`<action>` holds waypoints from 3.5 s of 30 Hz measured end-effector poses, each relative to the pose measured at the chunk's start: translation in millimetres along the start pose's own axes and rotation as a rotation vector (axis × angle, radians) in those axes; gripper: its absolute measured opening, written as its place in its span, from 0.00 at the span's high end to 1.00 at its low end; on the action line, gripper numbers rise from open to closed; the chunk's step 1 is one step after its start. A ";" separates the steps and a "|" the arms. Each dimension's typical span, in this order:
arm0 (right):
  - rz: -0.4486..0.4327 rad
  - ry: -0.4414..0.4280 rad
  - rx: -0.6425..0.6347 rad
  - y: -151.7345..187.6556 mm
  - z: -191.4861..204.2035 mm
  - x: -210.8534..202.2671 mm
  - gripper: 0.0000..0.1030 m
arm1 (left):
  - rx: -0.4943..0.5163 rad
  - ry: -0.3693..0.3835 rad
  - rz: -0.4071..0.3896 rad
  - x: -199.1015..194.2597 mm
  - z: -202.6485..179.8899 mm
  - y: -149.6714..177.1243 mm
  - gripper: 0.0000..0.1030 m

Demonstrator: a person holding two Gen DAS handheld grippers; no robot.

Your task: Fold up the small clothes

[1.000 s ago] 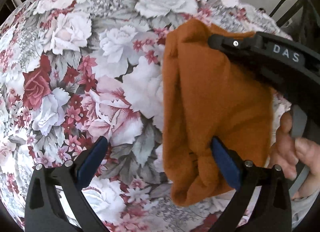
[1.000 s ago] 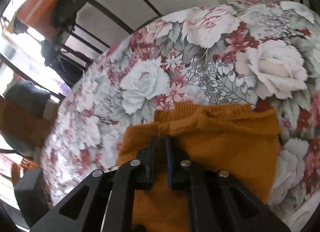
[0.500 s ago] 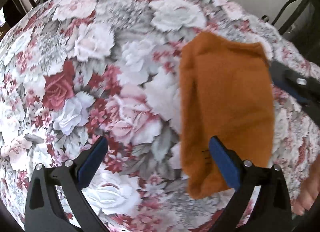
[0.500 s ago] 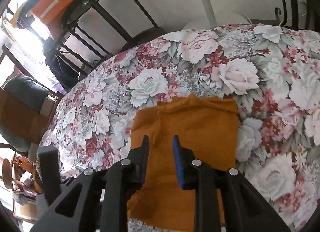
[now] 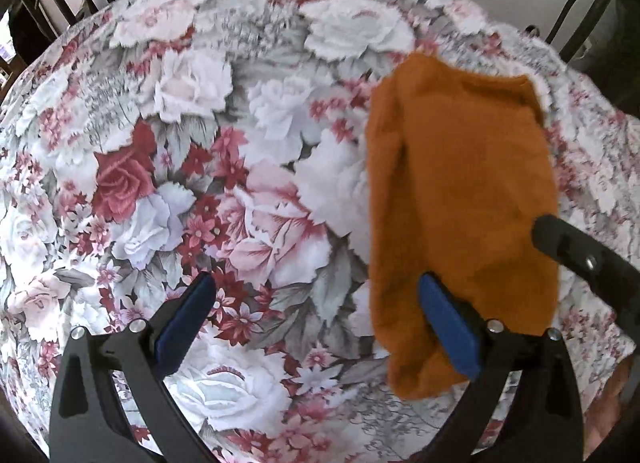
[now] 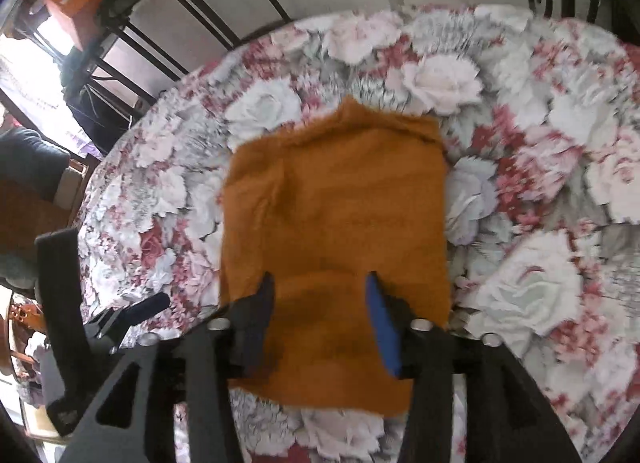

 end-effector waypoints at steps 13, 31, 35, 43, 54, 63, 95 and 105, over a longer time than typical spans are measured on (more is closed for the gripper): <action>-0.129 -0.071 0.088 0.4 -45.9 -69.9 0.27 | 0.055 0.066 -0.042 -28.3 -34.4 2.7 0.04; -0.031 -0.249 0.291 0.8 -70.7 55.3 0.60 | -0.014 0.334 0.022 62.5 -71.5 -14.3 0.04; -0.062 -0.245 0.272 -6.7 -59.8 34.2 0.68 | -0.035 0.416 -0.021 45.1 -80.6 -17.7 0.28; -0.095 -0.176 0.257 -0.4 -64.7 -36.2 0.68 | 0.035 0.493 -0.062 -8.4 -126.7 -5.0 0.37; -0.221 0.009 0.319 57.7 -169.2 -197.2 0.68 | 0.263 0.658 -0.067 -82.6 -272.0 59.0 0.37; -0.332 0.161 0.586 133.9 -311.8 -291.5 0.68 | 0.435 0.753 0.011 -101.8 -438.6 145.7 0.36; -0.285 0.524 0.446 213.2 -243.1 -392.6 0.08 | 0.522 0.288 -0.077 -170.7 -347.6 164.4 0.04; -0.268 0.517 0.434 210.1 -244.1 -388.6 0.08 | 0.566 0.374 -0.100 -190.2 -382.9 170.4 0.04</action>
Point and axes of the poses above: each gripper's, at about its wrist camera, not at the fingertips, and x roughly the way its jaws point, z to its left, y to its underside, the point moved 6 cm from there along x, roughly the way its jaws point, and after that the axes turned 9 degrees about -z, right-handed, at the moved point
